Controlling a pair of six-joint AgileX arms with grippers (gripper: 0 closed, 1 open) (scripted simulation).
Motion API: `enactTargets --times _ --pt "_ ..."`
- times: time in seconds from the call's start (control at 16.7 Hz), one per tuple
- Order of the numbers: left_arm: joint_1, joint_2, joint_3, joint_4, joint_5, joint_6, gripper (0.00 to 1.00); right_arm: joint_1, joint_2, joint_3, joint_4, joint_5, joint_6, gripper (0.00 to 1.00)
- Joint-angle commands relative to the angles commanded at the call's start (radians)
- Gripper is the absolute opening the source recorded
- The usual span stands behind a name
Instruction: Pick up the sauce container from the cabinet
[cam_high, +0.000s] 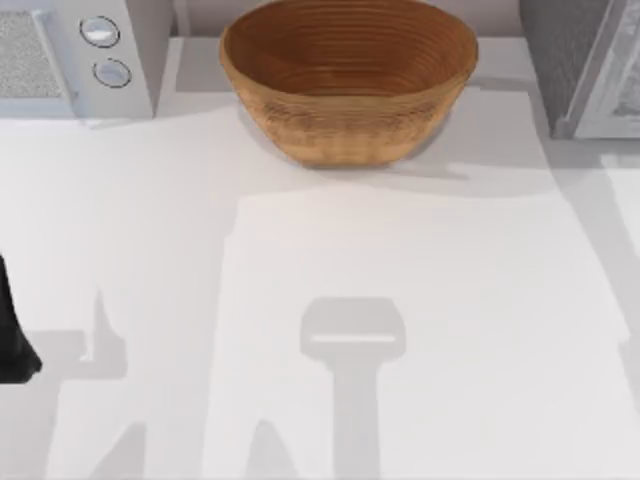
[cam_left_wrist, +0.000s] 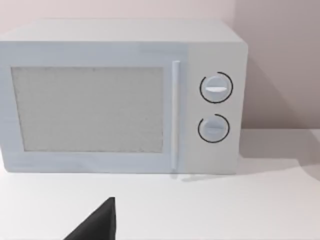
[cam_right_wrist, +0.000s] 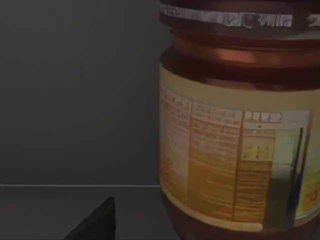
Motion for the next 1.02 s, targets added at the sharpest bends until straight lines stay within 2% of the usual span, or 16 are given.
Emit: enactTargets --times 0.18,0.54,1.02 --pt "0.0 0.0 0.0 0.0 0.0 0.0 1.0 -0.021 0.082 0.074 0.019 -0.019 0.0 1.0" --pt "0.0 0.0 0.0 0.0 0.0 0.0 1.0 -0.02 0.099 0.09 0.016 -0.018 0.0 1.0" --pt "0.0 0.0 0.0 0.0 0.0 0.0 1.0 -0.039 0.32 0.387 -0.053 -0.032 0.0 1.0"
